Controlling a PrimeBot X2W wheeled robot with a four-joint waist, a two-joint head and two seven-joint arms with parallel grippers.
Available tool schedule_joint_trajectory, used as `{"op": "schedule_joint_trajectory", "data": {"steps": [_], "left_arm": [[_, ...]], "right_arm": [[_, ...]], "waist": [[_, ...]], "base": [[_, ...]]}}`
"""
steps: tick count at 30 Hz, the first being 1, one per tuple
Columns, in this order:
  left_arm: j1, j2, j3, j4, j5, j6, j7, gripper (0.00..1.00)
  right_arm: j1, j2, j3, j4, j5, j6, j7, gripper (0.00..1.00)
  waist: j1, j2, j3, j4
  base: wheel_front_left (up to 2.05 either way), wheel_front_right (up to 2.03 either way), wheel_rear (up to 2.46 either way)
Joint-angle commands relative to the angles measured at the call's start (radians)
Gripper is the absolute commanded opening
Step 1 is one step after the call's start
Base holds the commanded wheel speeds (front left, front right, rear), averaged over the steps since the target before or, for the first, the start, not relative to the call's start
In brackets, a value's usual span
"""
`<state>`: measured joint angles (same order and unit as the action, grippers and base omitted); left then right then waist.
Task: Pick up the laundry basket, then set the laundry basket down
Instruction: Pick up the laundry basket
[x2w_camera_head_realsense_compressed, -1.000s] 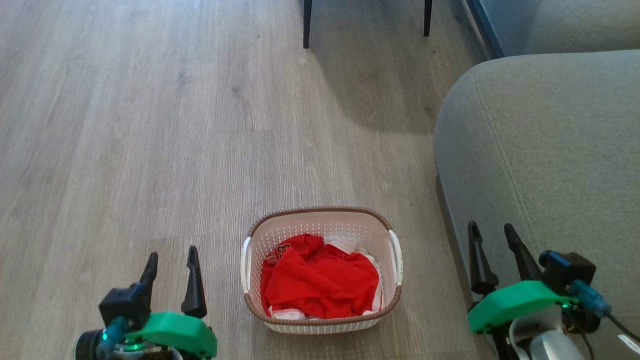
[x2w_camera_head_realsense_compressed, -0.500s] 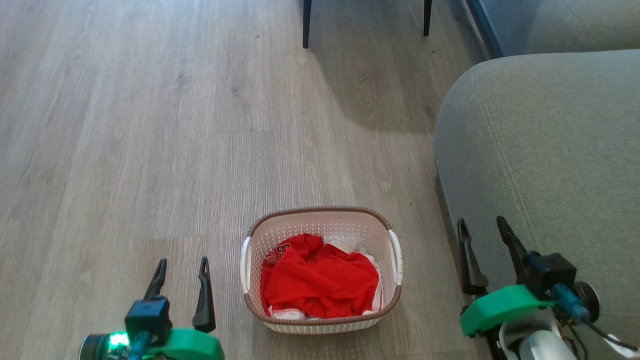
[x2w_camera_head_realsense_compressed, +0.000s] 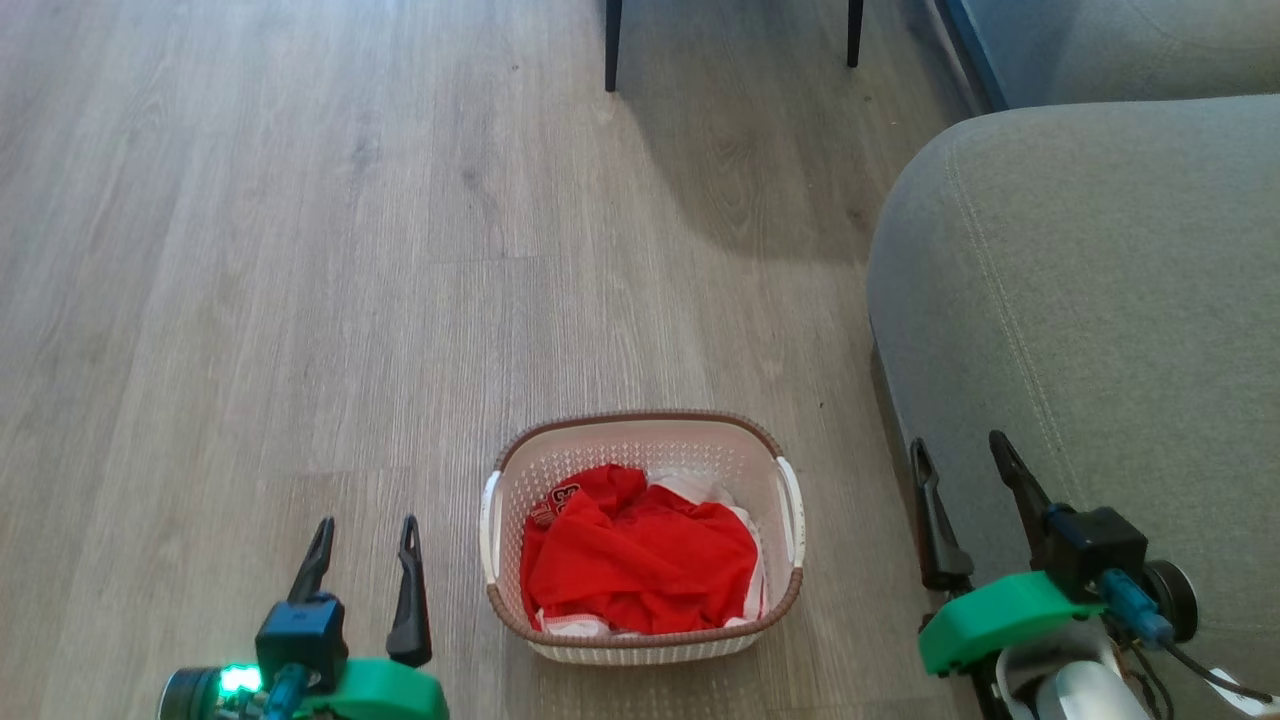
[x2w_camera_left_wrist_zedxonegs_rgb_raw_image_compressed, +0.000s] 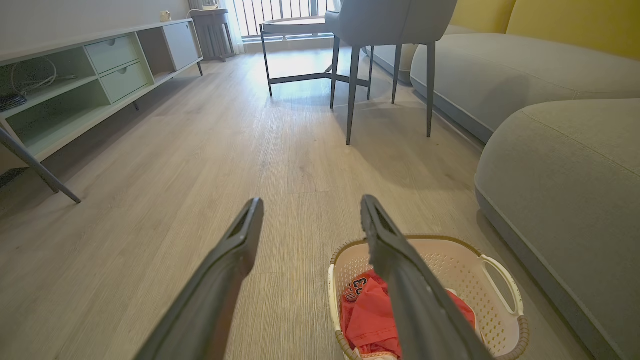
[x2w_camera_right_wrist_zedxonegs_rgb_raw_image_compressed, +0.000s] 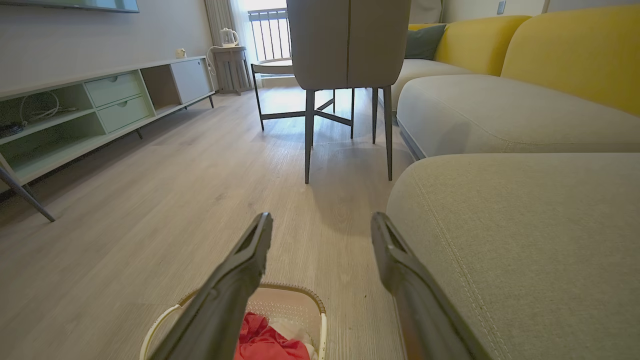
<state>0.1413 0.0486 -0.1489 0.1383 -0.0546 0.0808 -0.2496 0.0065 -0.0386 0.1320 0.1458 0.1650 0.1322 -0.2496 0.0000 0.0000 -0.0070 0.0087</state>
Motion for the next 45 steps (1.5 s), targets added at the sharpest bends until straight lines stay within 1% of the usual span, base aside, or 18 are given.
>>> {"op": "schedule_joint_trajectory", "data": {"steps": [1,9,16,18,19,22,23,24,28,39,45], "left_arm": [[-0.034,0.003,0.032,-0.03,0.001,0.004,-0.012,1.0],[-0.04,0.002,0.034,-0.031,0.0,0.007,-0.012,1.0],[-0.073,0.002,0.034,-0.029,-0.005,0.011,-0.012,1.0],[-0.096,0.002,0.028,-0.024,-0.013,0.012,-0.012,1.0],[-0.123,0.002,0.021,-0.014,-0.02,0.013,-0.012,1.0],[-0.169,0.002,0.004,0.012,-0.023,0.015,-0.012,1.0],[-0.169,0.002,0.004,0.012,-0.023,0.015,-0.012,1.0],[-0.202,0.002,-0.005,0.03,-0.03,0.022,-0.012,1.0],[-0.274,0.002,-0.018,0.073,-0.043,0.034,-0.012,1.0],[-0.512,0.002,-0.074,0.254,-0.127,0.046,-0.012,1.0],[-0.633,0.002,-0.122,0.354,-0.178,0.051,-0.012,1.0]], "right_arm": [[-0.027,-0.012,0.023,-0.032,-0.008,-0.002,-0.012,1.0],[-0.03,-0.012,0.015,-0.031,-0.012,-0.002,-0.012,1.0],[-0.061,-0.012,-0.002,-0.029,-0.024,-0.002,-0.012,1.0],[-0.079,-0.012,-0.004,-0.027,-0.027,-0.002,-0.012,1.0],[-0.102,-0.012,-0.007,-0.018,-0.025,-0.002,-0.012,1.0],[-0.144,-0.012,-0.01,0.003,-0.037,-0.002,-0.012,1.0],[-0.144,-0.012,-0.01,0.003,-0.037,-0.002,-0.012,1.0],[-0.176,-0.012,-0.011,0.02,-0.04,-0.002,-0.012,1.0],[-0.252,-0.012,-0.007,0.077,-0.039,-0.002,-0.012,1.0],[-0.456,-0.044,-0.006,0.263,-0.013,-0.002,-0.012,1.0],[-0.567,-0.047,0.004,0.374,-0.003,-0.002,-0.012,1.0]], "waist": [[0.0,0.0,0.001,0.0],[0.0,0.0,0.02,-0.001],[0.0,0.0,0.09,0.0],[0.0,0.0,0.123,0.002],[0.0,0.0,0.162,0.004],[0.0,0.0,0.227,0.008],[0.0,0.0,0.227,0.008],[0.0,0.0,0.269,0.011],[0.0,0.0,0.358,0.013],[0.0,0.0,0.599,0.054],[0.0,0.0,0.712,0.069]], "base": [[0.0,0.0,0.0],[0.0,0.0,0.0],[0.0,0.0,0.0],[0.0,0.0,0.0],[0.0,0.0,0.0],[0.0,0.0,0.0],[0.0,0.0,0.0],[0.0,0.0,0.0],[0.0,0.0,0.0],[0.0,0.0,0.0],[0.0,0.0,0.0]]}}
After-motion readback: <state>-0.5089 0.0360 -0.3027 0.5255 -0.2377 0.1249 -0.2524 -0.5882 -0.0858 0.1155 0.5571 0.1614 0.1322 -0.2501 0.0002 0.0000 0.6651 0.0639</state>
